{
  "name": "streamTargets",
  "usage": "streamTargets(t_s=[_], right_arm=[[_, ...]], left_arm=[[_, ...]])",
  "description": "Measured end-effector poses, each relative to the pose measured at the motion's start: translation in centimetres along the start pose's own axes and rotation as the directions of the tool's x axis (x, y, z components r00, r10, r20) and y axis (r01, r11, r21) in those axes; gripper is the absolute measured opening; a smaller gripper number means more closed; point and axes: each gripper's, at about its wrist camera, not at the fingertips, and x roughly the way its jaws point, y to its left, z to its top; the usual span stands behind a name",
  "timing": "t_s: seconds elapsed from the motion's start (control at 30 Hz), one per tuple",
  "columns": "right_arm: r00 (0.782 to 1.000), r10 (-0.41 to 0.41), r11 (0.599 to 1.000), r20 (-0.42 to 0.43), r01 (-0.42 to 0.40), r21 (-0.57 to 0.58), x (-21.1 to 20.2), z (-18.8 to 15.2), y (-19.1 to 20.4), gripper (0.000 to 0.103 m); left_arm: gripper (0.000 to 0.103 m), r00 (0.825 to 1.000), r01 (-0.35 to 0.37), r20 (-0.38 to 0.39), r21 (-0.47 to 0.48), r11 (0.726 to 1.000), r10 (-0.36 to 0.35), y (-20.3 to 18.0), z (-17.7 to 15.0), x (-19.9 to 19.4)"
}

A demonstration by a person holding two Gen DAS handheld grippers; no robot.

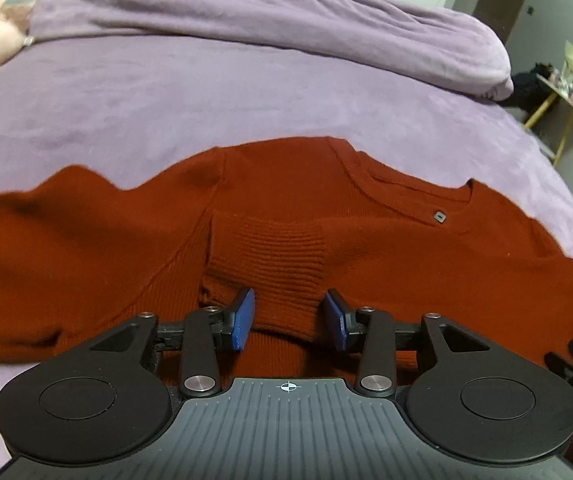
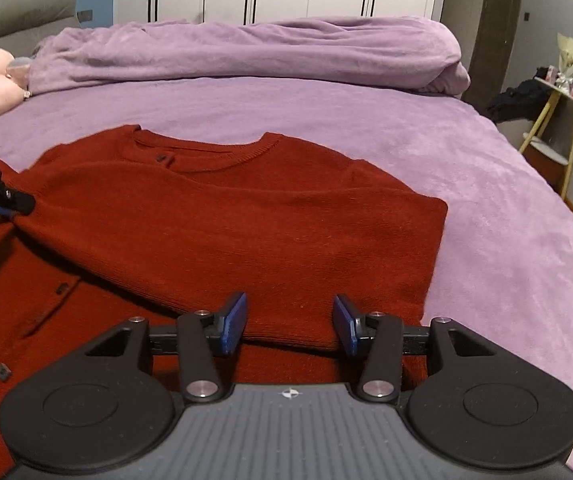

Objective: Fold small clothes

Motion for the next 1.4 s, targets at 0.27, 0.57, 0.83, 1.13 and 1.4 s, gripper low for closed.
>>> streamTargets(t_s=[0.27, 0.57, 0.83, 1.13, 1.4], right_arm=[[0.983, 0.179, 0.955, -0.039, -0.164, 0.247, -4.3, -1.0, -1.7, 0.053], [0.953, 0.3, 0.876, -0.042, -0.258, 0.408, -7.0, -4.0, -1.3, 0.058], [0.948, 0.31, 0.865, -0.069, -0.252, 0.433, -6.2, -3.0, 0.1, 0.058], [0.952, 0.295, 0.881, -0.087, -0.236, 0.411, -6.5, -2.8, 0.8, 0.058], [0.965, 0.258, 0.892, -0.032, -0.226, 0.391, -7.1, -2.9, 0.8, 0.058]], left_arm=[[0.09, 0.994, 0.08, 0.086, -0.236, 0.968, -0.061, 6.2, -1.8, -6.5], [0.088, 0.969, -0.001, 0.179, -0.685, 0.729, 0.169, 24.7, -7.8, -13.0], [0.071, 0.926, 0.183, 0.306, -0.877, 0.445, 0.22, 34.2, -11.2, -13.1], [0.019, 0.909, 0.228, 0.314, -0.925, 0.305, 0.274, 38.9, -11.1, -12.3], [0.008, 0.892, 0.17, 0.4, -0.729, 0.663, 0.212, 31.8, -6.0, -15.1]])
